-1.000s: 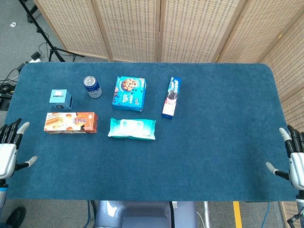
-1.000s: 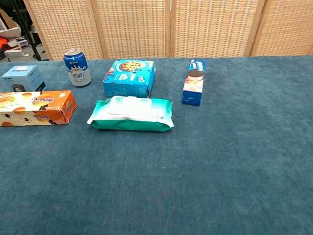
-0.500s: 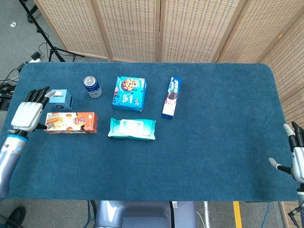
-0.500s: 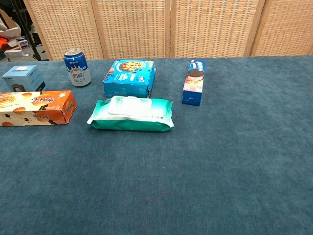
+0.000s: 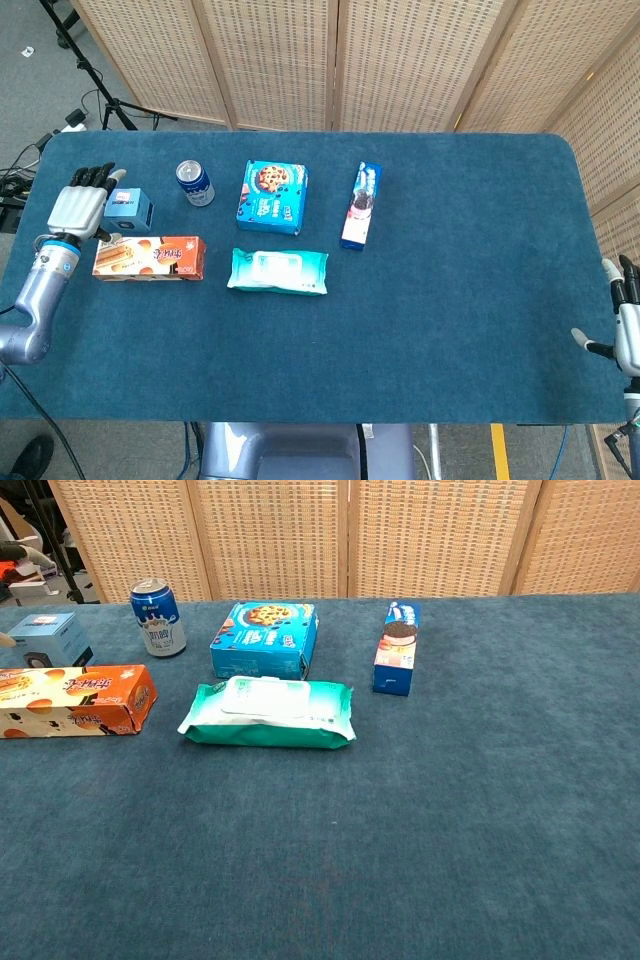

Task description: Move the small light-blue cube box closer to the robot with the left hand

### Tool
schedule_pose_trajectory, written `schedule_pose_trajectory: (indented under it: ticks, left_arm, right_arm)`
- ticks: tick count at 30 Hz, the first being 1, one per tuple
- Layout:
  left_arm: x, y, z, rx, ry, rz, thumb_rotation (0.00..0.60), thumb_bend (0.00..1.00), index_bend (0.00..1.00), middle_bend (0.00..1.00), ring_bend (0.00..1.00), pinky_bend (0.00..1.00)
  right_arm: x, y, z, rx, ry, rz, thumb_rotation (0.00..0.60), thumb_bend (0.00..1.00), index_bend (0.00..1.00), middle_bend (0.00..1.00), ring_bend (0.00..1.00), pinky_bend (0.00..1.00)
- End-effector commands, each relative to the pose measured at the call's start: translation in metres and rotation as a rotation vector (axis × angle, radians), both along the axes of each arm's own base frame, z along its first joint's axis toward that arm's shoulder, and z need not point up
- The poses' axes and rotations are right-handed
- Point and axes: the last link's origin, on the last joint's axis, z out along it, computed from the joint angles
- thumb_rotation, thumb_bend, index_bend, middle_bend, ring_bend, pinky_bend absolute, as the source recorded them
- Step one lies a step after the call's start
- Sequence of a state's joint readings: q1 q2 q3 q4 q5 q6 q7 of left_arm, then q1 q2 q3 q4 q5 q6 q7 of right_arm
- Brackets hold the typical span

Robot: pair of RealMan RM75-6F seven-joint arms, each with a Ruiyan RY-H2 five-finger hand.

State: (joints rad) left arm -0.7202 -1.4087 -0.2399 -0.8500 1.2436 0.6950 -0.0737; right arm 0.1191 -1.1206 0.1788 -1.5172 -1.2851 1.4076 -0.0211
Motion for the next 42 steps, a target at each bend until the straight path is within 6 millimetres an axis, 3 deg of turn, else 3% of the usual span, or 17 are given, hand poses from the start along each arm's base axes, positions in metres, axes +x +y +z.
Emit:
schedule_pose_trajectory:
  ticks: [1,8,16,18,22,26,33,42]
  left_arm:
    - [-0.002,0.018,-0.015,-0.028,0.001,0.042,0.6,0.0,0.0,0.0,0.0,0.0]
    - [-0.009,0.035,-0.017,-0.02,0.021,0.11,0.6,0.0,0.0,0.0,0.0,0.0]
    - [-0.003,0.048,-0.033,-0.046,0.017,0.153,0.6,0.0,0.02,0.01,0.0,0.03]
    - [-0.004,0.049,-0.034,-0.045,0.026,0.159,0.6,0.0,0.07,0.09,0.03,0.11]
    - [-0.004,0.052,-0.036,-0.039,0.022,0.174,0.6,0.02,0.23,0.39,0.25,0.29]
    - [-0.004,0.053,-0.036,-0.035,0.031,0.177,0.6,0.08,0.29,0.55,0.4,0.4]
    - [-0.007,0.053,-0.016,0.033,-0.021,0.148,0.6,0.1,0.32,0.57,0.42,0.41]
    - [0.006,0.043,0.032,0.109,-0.118,-0.047,0.6,0.1,0.32,0.57,0.42,0.41]
  right_arm:
    - [-0.002,-0.003,-0.001,-0.004,0.004,-0.008,0.6,0.0,0.0,0.0,0.0,0.0]
    - [-0.004,-0.006,-0.003,-0.004,0.011,-0.02,0.6,0.0,0.0,0.0,0.0,0.0]
    - [-0.007,-0.008,-0.007,-0.002,0.027,-0.038,0.6,0.0,0.0,0.0,0.0,0.0]
    - [-0.007,-0.009,-0.008,-0.003,0.029,-0.042,0.6,0.0,0.0,0.0,0.0,0.0]
    - [-0.009,-0.009,-0.009,-0.005,0.033,-0.048,0.6,0.0,0.0,0.0,0.0,0.0]
    - [-0.01,-0.01,-0.01,-0.004,0.035,-0.053,0.6,0.0,0.0,0.0,0.0,0.0]
    - [-0.007,-0.008,-0.01,-0.003,0.029,-0.042,0.6,0.0,0.0,0.0,0.0,0.0]
    - [-0.001,-0.005,-0.008,-0.006,0.01,-0.014,0.6,0.0,0.0,0.0,0.0,0.0]
